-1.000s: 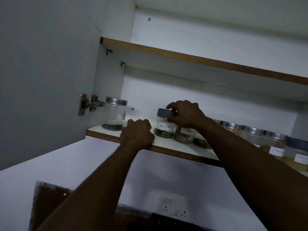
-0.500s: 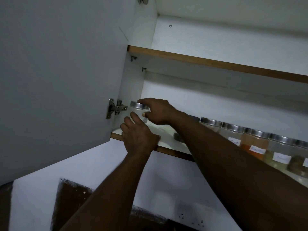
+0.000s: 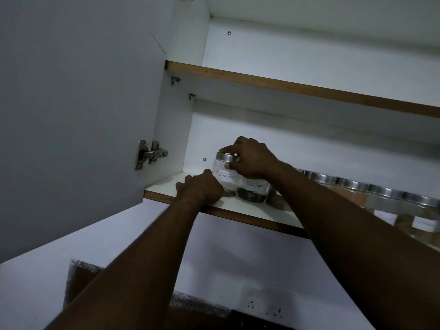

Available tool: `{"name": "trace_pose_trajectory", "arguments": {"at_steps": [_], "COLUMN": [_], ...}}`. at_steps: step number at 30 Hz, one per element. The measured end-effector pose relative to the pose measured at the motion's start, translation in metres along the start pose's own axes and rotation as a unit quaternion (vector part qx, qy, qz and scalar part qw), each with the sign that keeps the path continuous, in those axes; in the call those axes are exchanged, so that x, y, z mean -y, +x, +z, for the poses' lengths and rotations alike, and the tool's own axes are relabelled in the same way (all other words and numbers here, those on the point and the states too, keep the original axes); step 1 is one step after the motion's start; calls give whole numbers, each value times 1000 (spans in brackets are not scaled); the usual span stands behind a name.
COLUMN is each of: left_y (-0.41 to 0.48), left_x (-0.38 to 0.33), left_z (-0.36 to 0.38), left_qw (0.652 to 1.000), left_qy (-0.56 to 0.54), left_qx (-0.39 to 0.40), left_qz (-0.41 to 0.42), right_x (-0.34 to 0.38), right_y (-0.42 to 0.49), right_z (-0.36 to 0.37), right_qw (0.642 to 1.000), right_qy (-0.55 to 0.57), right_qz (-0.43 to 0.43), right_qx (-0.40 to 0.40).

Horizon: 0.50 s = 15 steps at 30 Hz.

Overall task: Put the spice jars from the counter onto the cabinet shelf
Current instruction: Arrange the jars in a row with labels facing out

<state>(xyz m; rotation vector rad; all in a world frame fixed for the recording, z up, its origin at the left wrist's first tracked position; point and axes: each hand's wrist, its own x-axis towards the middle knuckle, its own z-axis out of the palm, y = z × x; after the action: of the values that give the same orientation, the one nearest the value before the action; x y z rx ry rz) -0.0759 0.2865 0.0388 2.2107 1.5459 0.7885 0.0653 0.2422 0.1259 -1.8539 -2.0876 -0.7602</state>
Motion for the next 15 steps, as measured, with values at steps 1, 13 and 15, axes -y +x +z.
{"name": "trace_pose_trajectory", "arguments": {"at_steps": [1, 13, 15], "left_y": [1, -12, -15], "left_x": [-1, 3, 3], "left_z": [3, 10, 12], "left_qw": [1000, 999, 997], "left_qy": [3, 14, -3], "left_qx": [4, -41, -72], "left_qz": [4, 25, 21], "right_x": [-2, -5, -10], "right_y": [-1, -9, -14], "right_z": [0, 6, 1], "right_qw": [1000, 1000, 999], "right_qy": [-1, 11, 27], "right_qz": [2, 18, 25], "right_qx": [-2, -19, -35]}}
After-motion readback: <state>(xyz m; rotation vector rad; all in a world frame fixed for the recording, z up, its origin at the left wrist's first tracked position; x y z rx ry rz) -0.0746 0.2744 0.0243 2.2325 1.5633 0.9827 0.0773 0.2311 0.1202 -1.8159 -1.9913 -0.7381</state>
